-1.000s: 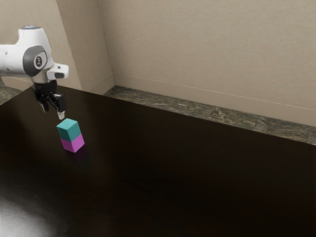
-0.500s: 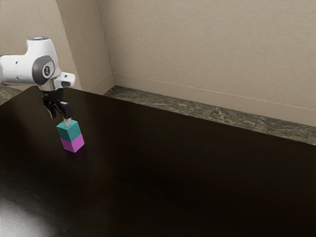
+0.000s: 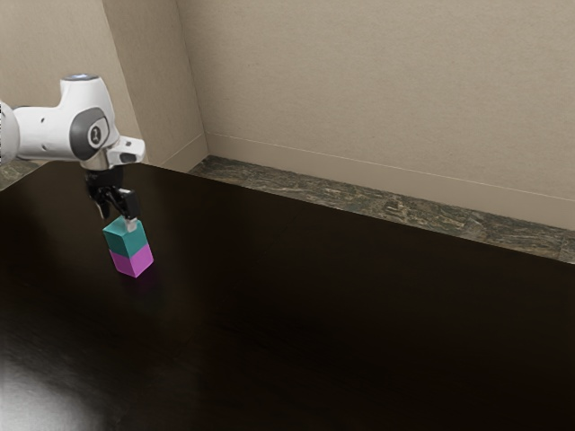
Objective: Pick up the blue block with one arm, and put the blue block on the table with one arm
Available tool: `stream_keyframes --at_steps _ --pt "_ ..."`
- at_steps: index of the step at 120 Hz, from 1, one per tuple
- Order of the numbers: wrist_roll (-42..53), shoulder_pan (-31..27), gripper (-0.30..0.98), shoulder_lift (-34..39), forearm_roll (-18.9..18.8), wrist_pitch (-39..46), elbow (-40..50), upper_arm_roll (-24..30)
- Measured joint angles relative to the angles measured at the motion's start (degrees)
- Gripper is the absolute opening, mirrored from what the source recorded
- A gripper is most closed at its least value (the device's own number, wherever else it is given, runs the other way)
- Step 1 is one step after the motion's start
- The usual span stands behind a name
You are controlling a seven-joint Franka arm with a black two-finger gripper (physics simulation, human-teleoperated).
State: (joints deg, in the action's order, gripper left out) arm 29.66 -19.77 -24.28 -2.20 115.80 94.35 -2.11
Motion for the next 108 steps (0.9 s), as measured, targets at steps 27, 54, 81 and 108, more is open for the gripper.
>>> stream_keyframes --at_steps 27,54,81,108 --pt "0.0 -0.1 0.69 -2.2 0.0 0.1 -1.0 0.0" --pt "0.1 -0.1 0.69 -4.0 0.0 0.1 -1.8 -0.1" --pt "0.1 -0.2 0.63 -5.1 0.0 0.1 -2.3 0.0" --pt "0.1 -0.1 0.45 -5.3 0.0 0.2 -2.3 0.0"
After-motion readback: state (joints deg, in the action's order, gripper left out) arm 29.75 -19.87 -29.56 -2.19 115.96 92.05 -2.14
